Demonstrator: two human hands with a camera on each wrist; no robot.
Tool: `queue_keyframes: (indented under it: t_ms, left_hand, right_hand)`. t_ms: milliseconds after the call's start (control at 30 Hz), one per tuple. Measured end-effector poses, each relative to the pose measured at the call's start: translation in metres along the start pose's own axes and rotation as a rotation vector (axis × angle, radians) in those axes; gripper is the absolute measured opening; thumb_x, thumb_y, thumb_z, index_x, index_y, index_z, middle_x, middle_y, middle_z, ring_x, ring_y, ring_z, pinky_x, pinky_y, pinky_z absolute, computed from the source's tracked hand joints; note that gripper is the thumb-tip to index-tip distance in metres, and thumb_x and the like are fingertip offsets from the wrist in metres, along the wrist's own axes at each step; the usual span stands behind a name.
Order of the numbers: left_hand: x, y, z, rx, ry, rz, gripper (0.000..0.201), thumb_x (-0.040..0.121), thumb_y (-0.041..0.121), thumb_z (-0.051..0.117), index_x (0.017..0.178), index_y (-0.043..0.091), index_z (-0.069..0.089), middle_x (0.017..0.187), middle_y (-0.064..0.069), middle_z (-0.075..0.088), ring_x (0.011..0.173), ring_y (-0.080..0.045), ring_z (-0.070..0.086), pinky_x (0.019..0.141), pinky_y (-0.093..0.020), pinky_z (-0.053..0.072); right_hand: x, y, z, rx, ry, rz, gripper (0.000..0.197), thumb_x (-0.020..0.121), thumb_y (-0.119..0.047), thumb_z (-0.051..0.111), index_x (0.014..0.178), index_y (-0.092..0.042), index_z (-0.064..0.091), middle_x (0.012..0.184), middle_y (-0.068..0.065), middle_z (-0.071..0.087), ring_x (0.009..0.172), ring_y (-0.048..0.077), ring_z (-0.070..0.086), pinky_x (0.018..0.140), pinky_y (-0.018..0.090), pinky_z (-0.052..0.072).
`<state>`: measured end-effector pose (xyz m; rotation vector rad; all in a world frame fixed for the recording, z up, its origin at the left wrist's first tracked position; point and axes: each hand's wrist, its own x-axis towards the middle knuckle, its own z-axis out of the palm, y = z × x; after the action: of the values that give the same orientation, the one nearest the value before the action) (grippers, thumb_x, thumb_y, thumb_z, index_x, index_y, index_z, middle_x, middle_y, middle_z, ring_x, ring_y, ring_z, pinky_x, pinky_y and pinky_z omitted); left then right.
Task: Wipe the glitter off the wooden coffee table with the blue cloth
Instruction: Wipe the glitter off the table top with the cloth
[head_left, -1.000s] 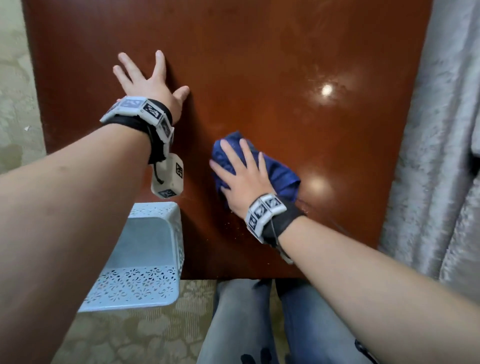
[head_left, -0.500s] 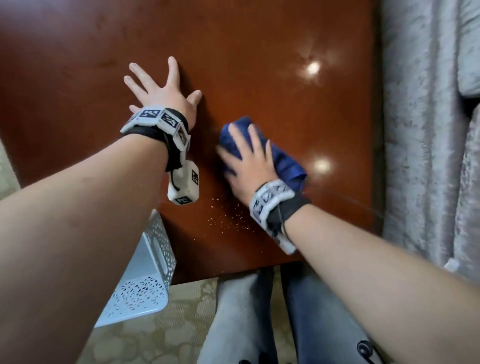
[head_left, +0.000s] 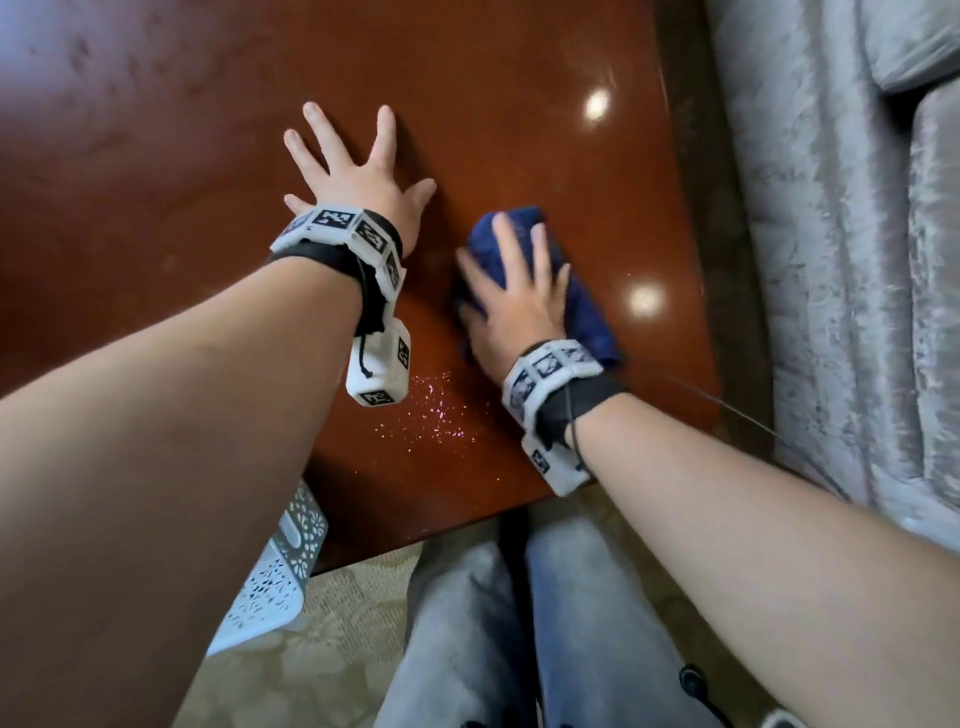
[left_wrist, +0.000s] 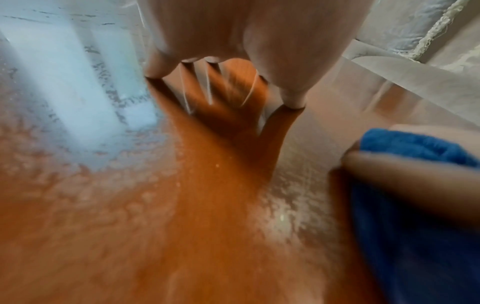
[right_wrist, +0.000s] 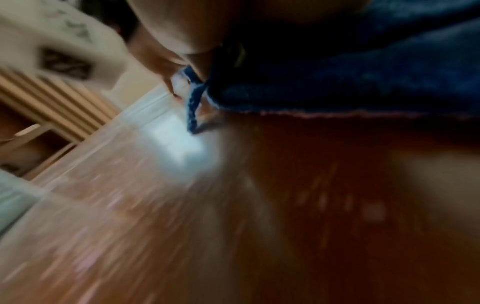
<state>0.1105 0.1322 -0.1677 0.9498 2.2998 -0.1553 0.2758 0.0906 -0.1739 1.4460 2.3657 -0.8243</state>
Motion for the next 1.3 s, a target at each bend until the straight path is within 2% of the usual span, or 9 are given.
queue_keyframes:
  t_ms: [167,300,533,633,767,900,1033,1167,1300]
  left_hand:
    - [-0.026,0.008,0.015,0.018,-0.023,0.01,0.065,0.095,0.057,0.042,0.149,0.049,0.005,0.159,-0.009,-0.022,0.146,-0.034,-0.017,0.112,-0.064,0.011]
    - [-0.037,0.016,0.024,0.004,-0.032,-0.014,0.064,0.096,0.056,0.039,0.149,0.049,0.004,0.159,-0.009,-0.023,0.145,-0.034,-0.018,0.111,-0.064,0.01]
    - [-0.041,0.017,0.027,0.015,-0.024,-0.039,0.064,0.096,0.055,0.04,0.149,0.048,0.005,0.16,-0.006,-0.02,0.146,-0.032,-0.016,0.113,-0.06,0.012]
    - [-0.047,0.012,0.031,0.038,-0.021,-0.028,0.065,0.095,0.056,0.041,0.15,0.047,0.006,0.16,-0.006,-0.018,0.147,-0.032,-0.014,0.113,-0.058,0.013]
    - [-0.053,0.007,0.035,0.101,-0.03,-0.003,0.069,0.094,0.058,0.043,0.151,0.045,0.005,0.16,-0.008,-0.016,0.147,-0.034,-0.012,0.114,-0.061,0.011]
    - [-0.054,0.001,0.034,0.193,-0.056,0.014,0.073,0.092,0.063,0.042,0.149,0.048,0.0,0.16,-0.006,-0.019,0.147,-0.034,-0.012,0.114,-0.061,0.01]
    - [-0.051,0.001,0.036,0.213,-0.056,0.007,0.073,0.092,0.064,0.041,0.149,0.049,-0.003,0.159,-0.006,-0.021,0.146,-0.034,-0.013,0.113,-0.062,0.008]
    - [-0.05,0.002,0.037,0.227,-0.063,0.013,0.073,0.092,0.064,0.04,0.148,0.049,-0.004,0.159,-0.006,-0.022,0.146,-0.034,-0.014,0.113,-0.063,0.006]
    - [-0.052,0.001,0.033,0.255,-0.08,0.044,0.075,0.091,0.066,0.039,0.149,0.049,-0.006,0.159,-0.007,-0.022,0.146,-0.036,-0.013,0.112,-0.064,0.006]
  right_hand:
    - [-0.071,0.008,0.029,0.082,-0.13,-0.072,0.052,0.094,-0.037,0.044,0.143,-0.041,0.028,0.158,-0.01,-0.009,0.142,0.022,-0.019,0.115,0.053,-0.005]
    - [-0.105,0.061,0.031,0.201,0.089,0.138,0.055,0.085,-0.035,0.045,0.14,-0.03,0.042,0.156,0.008,0.017,0.142,0.039,0.011,0.106,0.064,0.017]
    - [-0.017,0.093,-0.01,0.108,0.36,0.367,0.055,0.089,-0.031,0.05,0.142,-0.027,0.038,0.155,0.009,0.019,0.14,0.041,0.015,0.107,0.062,0.02]
    - [0.002,0.065,-0.01,0.066,0.303,0.237,0.054,0.087,-0.036,0.049,0.14,-0.033,0.041,0.156,0.004,0.017,0.142,0.038,0.011,0.107,0.061,0.018]
    - [-0.055,0.032,0.03,0.052,0.085,-0.068,0.054,0.089,-0.038,0.05,0.141,-0.035,0.037,0.158,-0.001,0.009,0.144,0.034,0.0,0.11,0.06,0.01]
    - [-0.112,0.07,0.046,0.062,0.079,-0.023,0.054,0.085,-0.038,0.048,0.139,-0.034,0.04,0.157,0.0,0.017,0.143,0.034,0.008,0.109,0.059,0.013]
    - [-0.098,0.119,0.017,0.021,0.145,0.113,0.055,0.087,-0.033,0.044,0.142,-0.033,0.037,0.157,0.004,0.014,0.143,0.036,0.008,0.109,0.063,0.016]
    - [-0.04,0.091,-0.002,0.055,0.202,0.298,0.053,0.093,-0.039,0.046,0.143,-0.04,0.029,0.159,-0.002,0.003,0.144,0.033,-0.003,0.112,0.061,0.008]
    - [-0.035,0.03,0.018,0.079,0.175,0.156,0.054,0.089,-0.04,0.049,0.141,-0.039,0.035,0.159,-0.003,0.005,0.144,0.034,-0.003,0.11,0.062,0.007]
